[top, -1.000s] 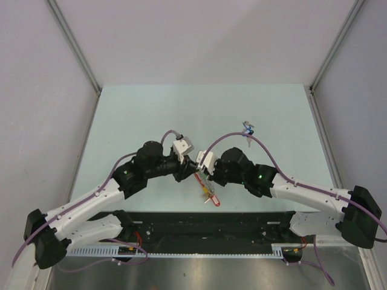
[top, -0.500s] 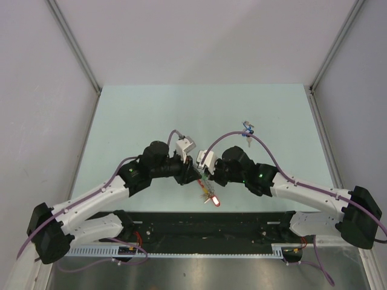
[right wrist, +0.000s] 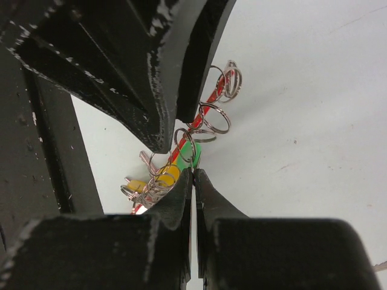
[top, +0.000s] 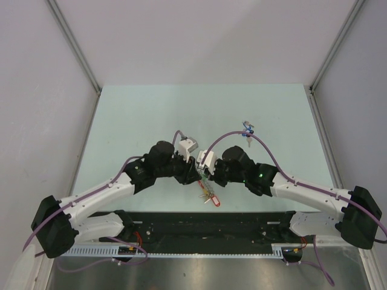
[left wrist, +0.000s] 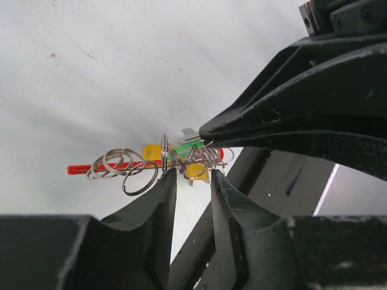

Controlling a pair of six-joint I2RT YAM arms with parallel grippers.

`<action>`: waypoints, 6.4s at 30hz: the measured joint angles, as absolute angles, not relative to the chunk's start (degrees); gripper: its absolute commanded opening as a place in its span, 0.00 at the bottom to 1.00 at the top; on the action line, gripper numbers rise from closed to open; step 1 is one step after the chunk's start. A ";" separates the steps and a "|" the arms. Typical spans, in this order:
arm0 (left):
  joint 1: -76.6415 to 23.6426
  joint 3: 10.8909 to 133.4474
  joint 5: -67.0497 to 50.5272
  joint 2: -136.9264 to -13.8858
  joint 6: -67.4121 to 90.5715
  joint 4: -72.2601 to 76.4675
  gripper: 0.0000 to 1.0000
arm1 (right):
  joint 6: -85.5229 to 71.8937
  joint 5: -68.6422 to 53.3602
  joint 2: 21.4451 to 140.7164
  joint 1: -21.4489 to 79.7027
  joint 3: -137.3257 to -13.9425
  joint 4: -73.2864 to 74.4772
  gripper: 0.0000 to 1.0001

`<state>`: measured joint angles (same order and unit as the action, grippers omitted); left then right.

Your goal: Put the keys on the keyring

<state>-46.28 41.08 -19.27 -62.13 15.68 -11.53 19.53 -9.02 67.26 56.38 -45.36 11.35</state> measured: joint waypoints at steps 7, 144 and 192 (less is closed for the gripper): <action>-46.33 41.08 -18.22 -63.11 15.64 -10.20 0.31 | 19.53 -9.56 67.26 56.38 -45.36 11.33 0.00; -16.51 40.97 5.50 -37.95 6.55 -18.55 1.00 | -7.64 -16.82 91.53 36.75 -49.65 -7.62 0.00; -16.47 39.20 17.63 -28.88 6.26 -16.91 1.00 | -14.46 12.95 66.22 21.74 -49.95 -8.23 1.00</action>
<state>-16.47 39.20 17.63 -28.88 6.26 -16.91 -14.46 12.95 66.22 21.74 -49.95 -8.23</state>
